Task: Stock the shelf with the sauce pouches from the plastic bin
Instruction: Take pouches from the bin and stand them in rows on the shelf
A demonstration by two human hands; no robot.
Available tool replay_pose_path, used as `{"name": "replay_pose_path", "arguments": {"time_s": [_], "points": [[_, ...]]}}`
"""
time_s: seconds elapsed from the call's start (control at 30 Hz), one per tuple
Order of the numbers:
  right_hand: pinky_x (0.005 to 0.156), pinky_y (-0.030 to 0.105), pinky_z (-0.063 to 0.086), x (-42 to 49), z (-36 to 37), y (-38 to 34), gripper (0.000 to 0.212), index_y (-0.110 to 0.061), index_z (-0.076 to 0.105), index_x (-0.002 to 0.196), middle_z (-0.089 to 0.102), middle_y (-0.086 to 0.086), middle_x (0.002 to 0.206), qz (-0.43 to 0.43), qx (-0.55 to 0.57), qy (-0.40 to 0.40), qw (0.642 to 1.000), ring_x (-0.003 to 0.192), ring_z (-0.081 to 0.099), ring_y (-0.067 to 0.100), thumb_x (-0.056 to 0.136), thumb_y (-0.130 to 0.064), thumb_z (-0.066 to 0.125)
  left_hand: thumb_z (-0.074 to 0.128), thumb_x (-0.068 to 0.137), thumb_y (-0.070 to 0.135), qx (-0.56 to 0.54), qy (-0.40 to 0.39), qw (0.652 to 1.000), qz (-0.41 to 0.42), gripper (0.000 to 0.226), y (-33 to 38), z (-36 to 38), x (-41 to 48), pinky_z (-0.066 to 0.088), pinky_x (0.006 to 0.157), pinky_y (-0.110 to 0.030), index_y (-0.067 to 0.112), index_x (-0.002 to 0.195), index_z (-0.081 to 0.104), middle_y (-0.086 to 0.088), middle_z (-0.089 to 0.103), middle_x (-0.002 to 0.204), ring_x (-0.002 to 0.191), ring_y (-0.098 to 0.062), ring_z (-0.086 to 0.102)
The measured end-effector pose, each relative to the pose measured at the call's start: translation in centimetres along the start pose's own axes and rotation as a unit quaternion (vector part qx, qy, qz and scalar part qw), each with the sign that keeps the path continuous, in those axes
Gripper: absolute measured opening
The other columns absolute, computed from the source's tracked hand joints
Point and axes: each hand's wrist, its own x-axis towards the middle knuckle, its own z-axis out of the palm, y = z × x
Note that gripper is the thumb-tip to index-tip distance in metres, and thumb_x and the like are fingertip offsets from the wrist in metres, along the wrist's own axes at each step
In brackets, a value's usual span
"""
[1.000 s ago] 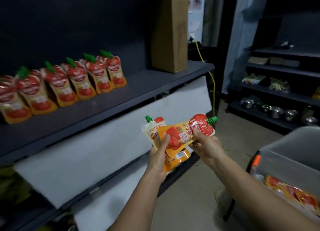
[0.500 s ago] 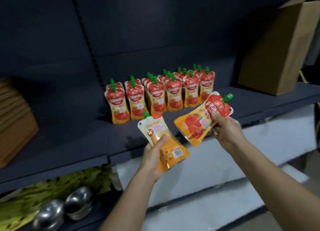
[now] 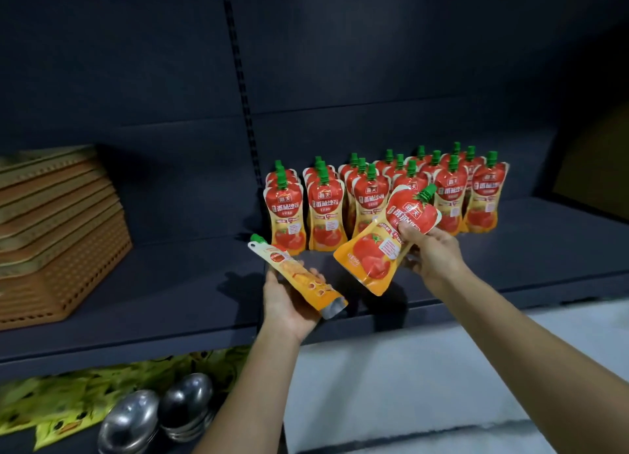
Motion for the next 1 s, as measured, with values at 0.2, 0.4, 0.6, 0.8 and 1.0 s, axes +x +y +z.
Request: {"name": "replay_pose_path", "arguments": {"time_s": [0.2,0.4,0.6,0.8,1.0], "points": [[0.078,0.043,0.056,3.4,1.7,-0.4,0.012,-0.014,0.065,0.094,0.072,0.004,0.095,-0.021,-0.066,-0.036,0.997,0.087,0.069,0.025,0.085,-0.02,0.07,0.057,0.081,0.069,0.036,0.006,0.997,0.062,0.054,1.8,0.4,2.7,0.049,0.076,-0.035,0.016,0.087,0.065,0.008,0.065,0.077,0.069,-0.009,0.062],[0.064,0.028,0.055,5.6,4.5,-0.5,0.012,-0.02,0.066,0.097,0.07,-0.004,0.098,-0.081,-0.144,-0.108,0.98,0.086,0.067,0.012,0.086,-0.016,0.07,0.073,0.083,0.019,0.207,0.034,0.955,0.21,0.038,4.8,0.9,5.0,0.056,0.081,-0.04,0.011,0.119,0.066,-0.009,0.074,0.11,0.1,-0.024,0.071],[0.057,0.015,0.052,6.8,5.9,0.3,0.012,-0.021,0.066,0.092,0.07,-0.008,0.092,-0.096,-0.209,-0.182,0.956,0.084,0.069,0.008,0.086,-0.011,0.068,0.075,0.083,0.01,0.365,0.035,0.887,0.281,0.022,6.9,1.4,7.1,0.059,0.078,-0.038,0.02,0.101,0.068,-0.006,0.075,0.1,0.092,-0.021,0.073],[0.081,0.029,0.055,8.6,5.4,0.2,0.028,-0.011,0.064,0.112,0.067,-0.004,0.102,-0.073,-0.328,-0.234,0.912,0.097,0.063,0.012,0.085,-0.009,0.069,0.079,0.076,0.003,0.469,-0.005,0.833,0.292,0.033,9.7,2.1,7.4,0.056,0.068,-0.026,0.021,0.101,0.064,-0.003,0.073,0.101,0.091,-0.016,0.071],[0.062,0.028,0.056,9.6,6.0,0.5,0.006,-0.01,0.066,0.088,0.071,0.008,0.09,-0.072,-0.346,-0.223,0.909,0.072,0.068,0.014,0.084,-0.006,0.069,0.079,0.075,0.001,0.493,-0.005,0.813,0.311,0.03,10.5,2.4,7.9,0.055,0.062,-0.026,0.019,0.092,0.062,-0.006,0.072,0.098,0.088,-0.02,0.071]]}}
